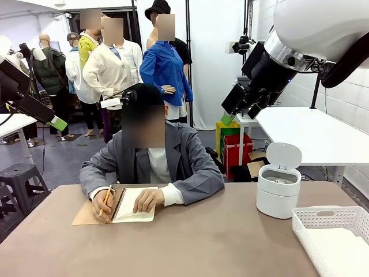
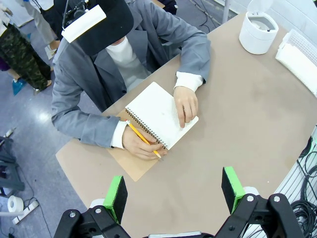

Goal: Sort the paper based on its condition.
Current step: If a person hands you a paper, place it in the Organizing basket , and if it's crumpled, put it in the Trash can.

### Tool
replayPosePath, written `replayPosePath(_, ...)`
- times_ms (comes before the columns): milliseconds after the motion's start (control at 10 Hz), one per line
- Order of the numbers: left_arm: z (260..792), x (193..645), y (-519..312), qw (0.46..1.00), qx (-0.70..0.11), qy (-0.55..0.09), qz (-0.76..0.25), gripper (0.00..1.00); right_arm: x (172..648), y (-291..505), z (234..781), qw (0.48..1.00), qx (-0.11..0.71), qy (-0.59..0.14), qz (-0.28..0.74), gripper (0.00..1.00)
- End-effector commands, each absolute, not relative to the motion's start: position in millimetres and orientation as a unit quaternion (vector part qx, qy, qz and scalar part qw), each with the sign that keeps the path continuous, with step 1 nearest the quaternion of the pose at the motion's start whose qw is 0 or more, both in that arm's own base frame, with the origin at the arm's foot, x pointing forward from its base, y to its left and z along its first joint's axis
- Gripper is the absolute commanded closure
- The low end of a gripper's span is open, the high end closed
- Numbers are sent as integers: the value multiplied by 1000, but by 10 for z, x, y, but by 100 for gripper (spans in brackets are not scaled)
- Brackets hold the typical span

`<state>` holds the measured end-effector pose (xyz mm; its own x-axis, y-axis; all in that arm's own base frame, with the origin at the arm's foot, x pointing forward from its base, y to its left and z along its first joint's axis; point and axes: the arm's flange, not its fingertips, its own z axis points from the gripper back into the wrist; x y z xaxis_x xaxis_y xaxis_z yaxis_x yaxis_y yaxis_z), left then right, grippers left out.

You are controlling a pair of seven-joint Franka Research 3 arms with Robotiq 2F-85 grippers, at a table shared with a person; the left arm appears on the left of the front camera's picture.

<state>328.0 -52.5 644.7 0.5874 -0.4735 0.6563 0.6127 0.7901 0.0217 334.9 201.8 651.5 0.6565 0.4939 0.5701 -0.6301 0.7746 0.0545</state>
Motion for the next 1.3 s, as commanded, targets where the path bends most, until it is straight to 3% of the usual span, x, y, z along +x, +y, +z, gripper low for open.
replayPosePath(0,6442,3283,-523,885,-103,-334,-308,0,3352,2016,6516,901,125,-274,311,0)
replayPosePath(1200,6442,3283,-523,885,-103,-334,-308,0,3352,2016,6516,901,125,-274,311,0)
